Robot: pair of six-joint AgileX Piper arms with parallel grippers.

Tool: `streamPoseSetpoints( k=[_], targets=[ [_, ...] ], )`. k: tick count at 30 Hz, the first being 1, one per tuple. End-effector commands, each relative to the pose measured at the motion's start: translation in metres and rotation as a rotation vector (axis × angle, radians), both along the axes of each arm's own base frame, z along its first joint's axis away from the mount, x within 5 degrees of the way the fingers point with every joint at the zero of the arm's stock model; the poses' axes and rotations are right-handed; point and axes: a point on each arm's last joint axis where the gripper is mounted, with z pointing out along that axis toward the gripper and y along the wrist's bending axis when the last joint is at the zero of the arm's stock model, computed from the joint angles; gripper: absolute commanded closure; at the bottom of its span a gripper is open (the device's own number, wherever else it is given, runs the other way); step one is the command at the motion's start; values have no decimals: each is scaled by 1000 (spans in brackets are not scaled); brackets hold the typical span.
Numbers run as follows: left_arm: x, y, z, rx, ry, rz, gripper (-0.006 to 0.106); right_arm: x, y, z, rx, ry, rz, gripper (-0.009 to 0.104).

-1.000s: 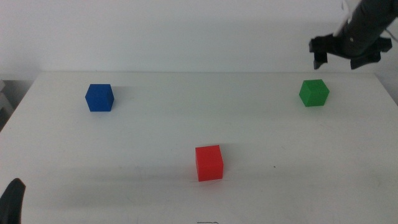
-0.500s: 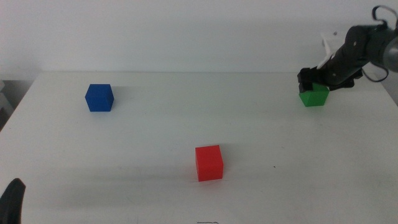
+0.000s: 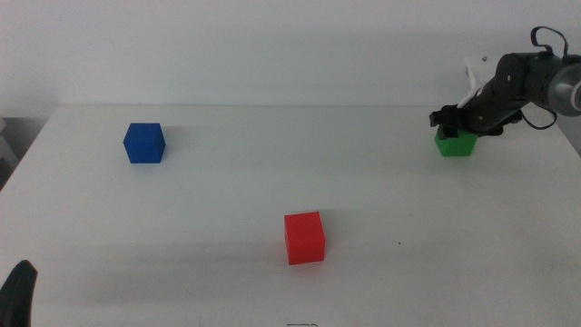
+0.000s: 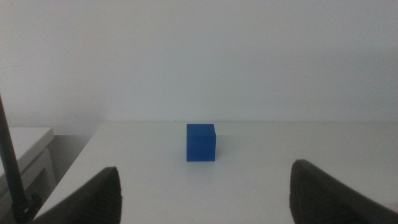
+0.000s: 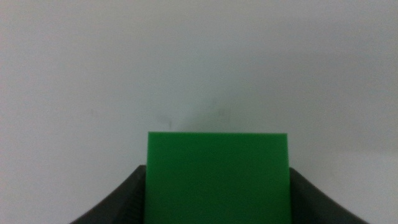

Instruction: Stack red cubes first, then green, then blue cubes in a specific spot.

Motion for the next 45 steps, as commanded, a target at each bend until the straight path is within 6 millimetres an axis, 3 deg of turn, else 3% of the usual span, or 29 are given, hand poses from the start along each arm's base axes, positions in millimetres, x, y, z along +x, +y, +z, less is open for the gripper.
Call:
streamPoseSetpoints(
  k=[1,5,9,13,17,25,31,35,45],
  targets=[
    [-3,0,11,-20,-109,0,9,-6,-4,62,5,-108,-19,97],
    [-3,0,11,-20,-109,0,9,-35,1,96,31,-76,-48,96],
    [-3,0,11,-20,-109,0,9,-99,25,128,92,-151,-43,96],
    [-3,0,11,-20,-109,0,9,-171,69,144,211,-199,-2,96],
    [-3,0,11,-20,-109,0,9,-203,115,161,252,-142,22,96],
    [-3,0,11,-20,-109,0,9,-214,206,145,161,-81,45,96],
    [-3,0,11,-20,-109,0,9,-211,250,114,103,-13,94,96],
    [-3,0,11,-20,-109,0,9,-210,261,107,90,3,102,96],
    [-3,0,11,-20,-109,0,9,-207,263,107,90,-11,110,96]
  ],
)
